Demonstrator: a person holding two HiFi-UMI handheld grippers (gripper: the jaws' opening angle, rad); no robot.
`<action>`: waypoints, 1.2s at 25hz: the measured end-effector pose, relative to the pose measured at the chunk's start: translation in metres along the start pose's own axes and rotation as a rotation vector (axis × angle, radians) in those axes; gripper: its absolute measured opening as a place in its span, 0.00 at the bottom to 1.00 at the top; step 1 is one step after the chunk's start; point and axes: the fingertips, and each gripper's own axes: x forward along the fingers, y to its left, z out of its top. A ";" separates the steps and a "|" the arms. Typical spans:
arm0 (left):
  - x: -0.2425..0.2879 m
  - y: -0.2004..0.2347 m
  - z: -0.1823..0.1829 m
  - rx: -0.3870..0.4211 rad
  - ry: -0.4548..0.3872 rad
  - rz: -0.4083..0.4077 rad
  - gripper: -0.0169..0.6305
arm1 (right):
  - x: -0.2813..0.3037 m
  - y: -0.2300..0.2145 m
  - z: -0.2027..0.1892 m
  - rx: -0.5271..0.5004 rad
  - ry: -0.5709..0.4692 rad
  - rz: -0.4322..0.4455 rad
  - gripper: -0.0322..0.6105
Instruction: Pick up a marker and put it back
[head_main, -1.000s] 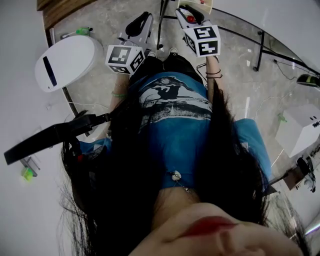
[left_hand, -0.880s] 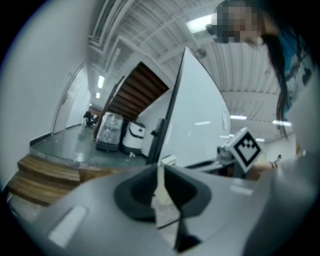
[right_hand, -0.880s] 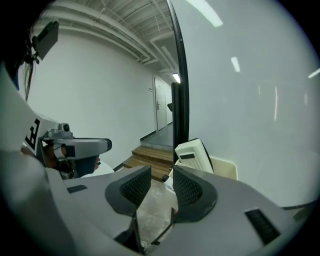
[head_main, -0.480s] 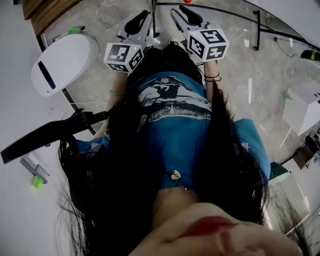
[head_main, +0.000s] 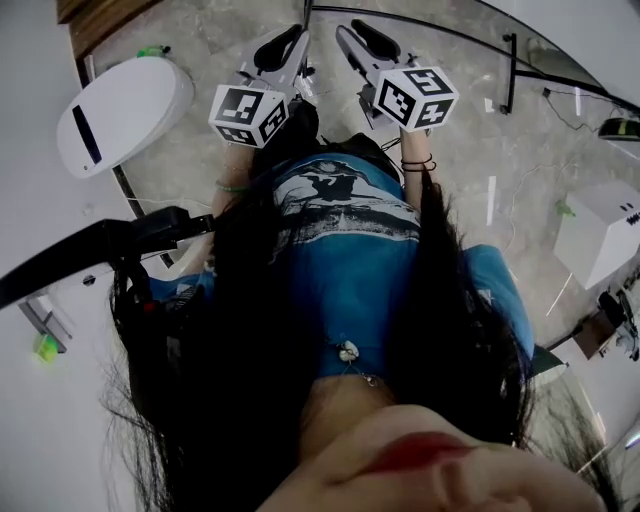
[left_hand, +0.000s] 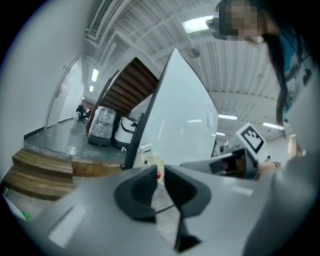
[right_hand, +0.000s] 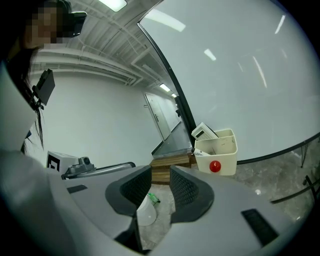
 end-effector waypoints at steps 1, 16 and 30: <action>0.000 -0.008 -0.001 0.003 -0.003 0.006 0.07 | -0.008 -0.001 -0.002 0.000 -0.001 0.009 0.23; -0.081 -0.260 -0.092 -0.003 -0.028 0.158 0.07 | -0.258 0.018 -0.107 -0.021 0.011 0.147 0.21; -0.128 -0.270 -0.118 0.000 -0.002 0.243 0.07 | -0.266 0.060 -0.148 0.015 0.038 0.240 0.18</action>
